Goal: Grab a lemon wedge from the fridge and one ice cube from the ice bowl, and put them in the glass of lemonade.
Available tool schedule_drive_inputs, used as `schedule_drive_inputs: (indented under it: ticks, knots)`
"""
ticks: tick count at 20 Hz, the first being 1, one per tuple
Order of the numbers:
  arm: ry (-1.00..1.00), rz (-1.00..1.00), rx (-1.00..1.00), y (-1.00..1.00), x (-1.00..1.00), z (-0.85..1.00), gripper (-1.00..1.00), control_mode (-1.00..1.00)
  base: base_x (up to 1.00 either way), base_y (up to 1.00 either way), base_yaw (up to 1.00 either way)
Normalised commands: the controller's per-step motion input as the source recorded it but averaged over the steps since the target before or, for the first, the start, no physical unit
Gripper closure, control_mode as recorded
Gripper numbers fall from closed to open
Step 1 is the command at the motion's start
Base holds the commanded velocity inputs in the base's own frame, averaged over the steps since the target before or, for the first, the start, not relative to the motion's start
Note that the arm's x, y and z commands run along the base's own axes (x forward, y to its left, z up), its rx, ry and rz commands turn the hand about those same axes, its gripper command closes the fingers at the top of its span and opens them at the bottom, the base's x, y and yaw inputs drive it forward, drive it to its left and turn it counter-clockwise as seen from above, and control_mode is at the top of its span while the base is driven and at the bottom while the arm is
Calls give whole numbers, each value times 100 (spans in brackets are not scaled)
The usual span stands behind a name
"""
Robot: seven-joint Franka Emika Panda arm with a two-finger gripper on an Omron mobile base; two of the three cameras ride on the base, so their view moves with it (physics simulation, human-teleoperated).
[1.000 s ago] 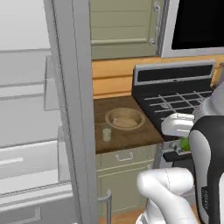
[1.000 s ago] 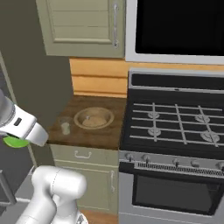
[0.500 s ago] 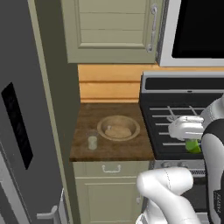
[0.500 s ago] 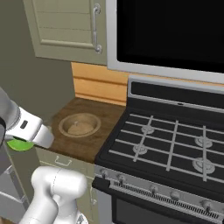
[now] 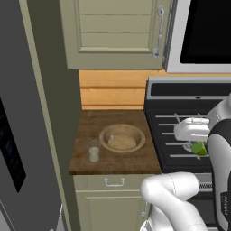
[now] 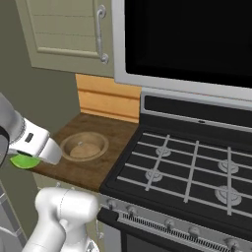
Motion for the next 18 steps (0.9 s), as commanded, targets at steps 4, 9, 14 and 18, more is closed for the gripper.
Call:
schedule_drive_inputs:
  ticks: [4,9,14,18]
  knots:
    - [0,0,0,0,0,0,100,100,0,0,0]
    - [-3,5,1,3,15,-8,100,-100,1,0,0]
    - [-10,32,1,59,71,-34,100,-100,0,0,0]
    - [-6,27,0,95,60,-37,100,-100,0,0,0]
